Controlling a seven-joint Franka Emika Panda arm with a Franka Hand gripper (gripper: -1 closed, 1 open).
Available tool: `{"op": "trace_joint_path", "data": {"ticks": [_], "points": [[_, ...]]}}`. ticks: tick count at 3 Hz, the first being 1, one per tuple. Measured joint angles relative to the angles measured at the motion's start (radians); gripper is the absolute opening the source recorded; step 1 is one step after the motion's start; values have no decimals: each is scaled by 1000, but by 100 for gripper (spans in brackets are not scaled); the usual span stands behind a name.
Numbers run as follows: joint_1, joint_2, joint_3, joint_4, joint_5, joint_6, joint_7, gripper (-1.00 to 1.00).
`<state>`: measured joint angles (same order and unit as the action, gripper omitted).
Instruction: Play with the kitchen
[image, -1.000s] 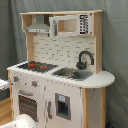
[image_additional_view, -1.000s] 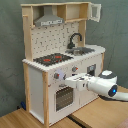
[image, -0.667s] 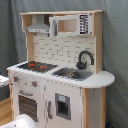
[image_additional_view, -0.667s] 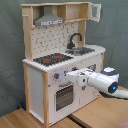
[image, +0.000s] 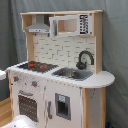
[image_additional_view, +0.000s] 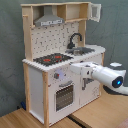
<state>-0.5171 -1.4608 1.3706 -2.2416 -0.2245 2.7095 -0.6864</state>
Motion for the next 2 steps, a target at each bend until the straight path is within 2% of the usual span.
{"op": "trace_joint_path", "data": {"ticks": [2], "points": [[65, -6, -128, -1, -2, -173, -5, 100]]}}
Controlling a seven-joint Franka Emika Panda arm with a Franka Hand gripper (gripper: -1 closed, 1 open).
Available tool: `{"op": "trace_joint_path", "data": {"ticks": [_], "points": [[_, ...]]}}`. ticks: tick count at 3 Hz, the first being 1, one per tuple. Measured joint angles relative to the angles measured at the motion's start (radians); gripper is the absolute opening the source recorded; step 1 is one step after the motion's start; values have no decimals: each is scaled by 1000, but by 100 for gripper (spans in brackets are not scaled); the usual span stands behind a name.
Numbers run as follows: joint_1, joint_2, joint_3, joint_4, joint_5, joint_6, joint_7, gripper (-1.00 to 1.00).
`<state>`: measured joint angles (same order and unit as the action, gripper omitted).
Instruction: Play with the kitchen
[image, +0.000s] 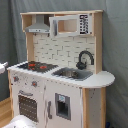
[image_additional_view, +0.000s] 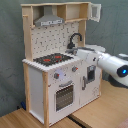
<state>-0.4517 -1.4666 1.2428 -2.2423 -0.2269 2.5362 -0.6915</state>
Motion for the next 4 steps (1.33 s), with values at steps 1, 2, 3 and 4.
{"op": "trace_joint_path", "data": {"ticks": [1, 2, 3, 4], "points": [[23, -10, -73, 1, -2, -69, 2, 100], [42, -22, -154, 2, -6, -131, 3, 100], [60, -34, -241, 3, -27, -202, 26, 100], [72, -35, -286, 6, -72, -257, 88, 100]]}}
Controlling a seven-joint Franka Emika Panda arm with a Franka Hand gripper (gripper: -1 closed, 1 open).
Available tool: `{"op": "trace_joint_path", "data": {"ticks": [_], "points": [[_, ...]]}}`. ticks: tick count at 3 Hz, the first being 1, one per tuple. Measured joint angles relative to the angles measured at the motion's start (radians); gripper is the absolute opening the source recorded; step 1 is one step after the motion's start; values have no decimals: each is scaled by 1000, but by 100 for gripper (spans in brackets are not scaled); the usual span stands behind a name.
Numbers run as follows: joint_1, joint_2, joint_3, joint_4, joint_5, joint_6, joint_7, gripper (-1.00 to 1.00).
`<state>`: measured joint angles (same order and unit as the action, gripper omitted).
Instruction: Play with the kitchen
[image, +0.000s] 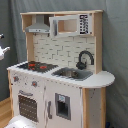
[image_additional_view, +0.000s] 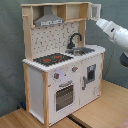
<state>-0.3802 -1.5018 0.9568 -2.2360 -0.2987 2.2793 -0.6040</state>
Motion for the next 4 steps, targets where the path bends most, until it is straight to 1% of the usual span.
{"op": "trace_joint_path", "data": {"ticks": [2, 3, 4], "points": [[19, -1, -31, 4, -94, -116, 183, 100], [31, -2, -51, 6, -143, -188, 275, 100], [45, -2, -77, 5, -185, -255, 351, 100]]}}
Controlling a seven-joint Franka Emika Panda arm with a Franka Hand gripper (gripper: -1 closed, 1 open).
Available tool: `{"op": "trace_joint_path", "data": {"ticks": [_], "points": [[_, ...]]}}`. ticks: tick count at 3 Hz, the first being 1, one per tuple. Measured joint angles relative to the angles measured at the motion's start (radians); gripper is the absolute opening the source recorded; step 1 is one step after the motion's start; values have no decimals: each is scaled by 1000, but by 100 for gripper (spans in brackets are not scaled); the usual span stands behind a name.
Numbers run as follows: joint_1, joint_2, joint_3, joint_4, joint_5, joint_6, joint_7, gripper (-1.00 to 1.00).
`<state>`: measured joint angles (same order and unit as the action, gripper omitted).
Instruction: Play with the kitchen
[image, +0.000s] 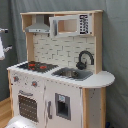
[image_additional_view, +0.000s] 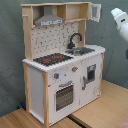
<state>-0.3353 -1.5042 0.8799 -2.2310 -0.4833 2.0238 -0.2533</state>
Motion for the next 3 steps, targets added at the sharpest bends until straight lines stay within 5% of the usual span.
{"op": "trace_joint_path", "data": {"ticks": [3], "points": [[5, 13, -70, -43, -70, -163, 262, 100]]}}
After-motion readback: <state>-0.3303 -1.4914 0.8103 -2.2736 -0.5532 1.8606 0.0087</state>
